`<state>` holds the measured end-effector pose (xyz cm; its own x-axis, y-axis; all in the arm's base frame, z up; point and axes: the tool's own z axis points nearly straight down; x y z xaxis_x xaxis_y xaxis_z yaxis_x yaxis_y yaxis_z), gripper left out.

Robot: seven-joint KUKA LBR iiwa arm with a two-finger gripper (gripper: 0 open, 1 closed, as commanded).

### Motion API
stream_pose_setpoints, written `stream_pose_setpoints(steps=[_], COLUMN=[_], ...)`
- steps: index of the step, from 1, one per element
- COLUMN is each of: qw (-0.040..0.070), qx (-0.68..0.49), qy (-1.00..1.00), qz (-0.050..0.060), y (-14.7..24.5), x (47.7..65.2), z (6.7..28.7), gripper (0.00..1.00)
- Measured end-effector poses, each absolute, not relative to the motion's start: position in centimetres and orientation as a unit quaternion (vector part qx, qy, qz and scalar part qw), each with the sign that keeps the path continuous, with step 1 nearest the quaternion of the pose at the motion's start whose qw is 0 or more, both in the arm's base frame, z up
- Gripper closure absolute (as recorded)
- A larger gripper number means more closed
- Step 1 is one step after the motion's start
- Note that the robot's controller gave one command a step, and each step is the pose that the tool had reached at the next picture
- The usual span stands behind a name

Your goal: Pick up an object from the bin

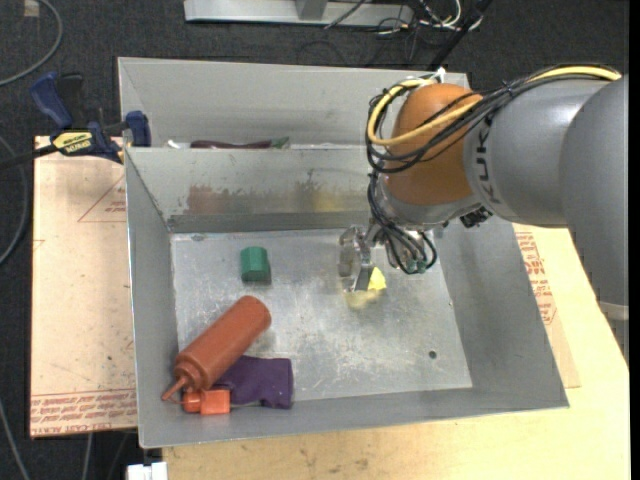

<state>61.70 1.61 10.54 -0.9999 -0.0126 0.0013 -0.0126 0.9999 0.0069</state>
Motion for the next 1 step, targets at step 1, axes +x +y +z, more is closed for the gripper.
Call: stream_pose_setpoints(steps=[1], qw=[-0.005], qx=[-0.023], qy=[-1.000], qz=[-0.001], y=[1.60], x=[62.53], z=[14.96], gripper=[1.00])
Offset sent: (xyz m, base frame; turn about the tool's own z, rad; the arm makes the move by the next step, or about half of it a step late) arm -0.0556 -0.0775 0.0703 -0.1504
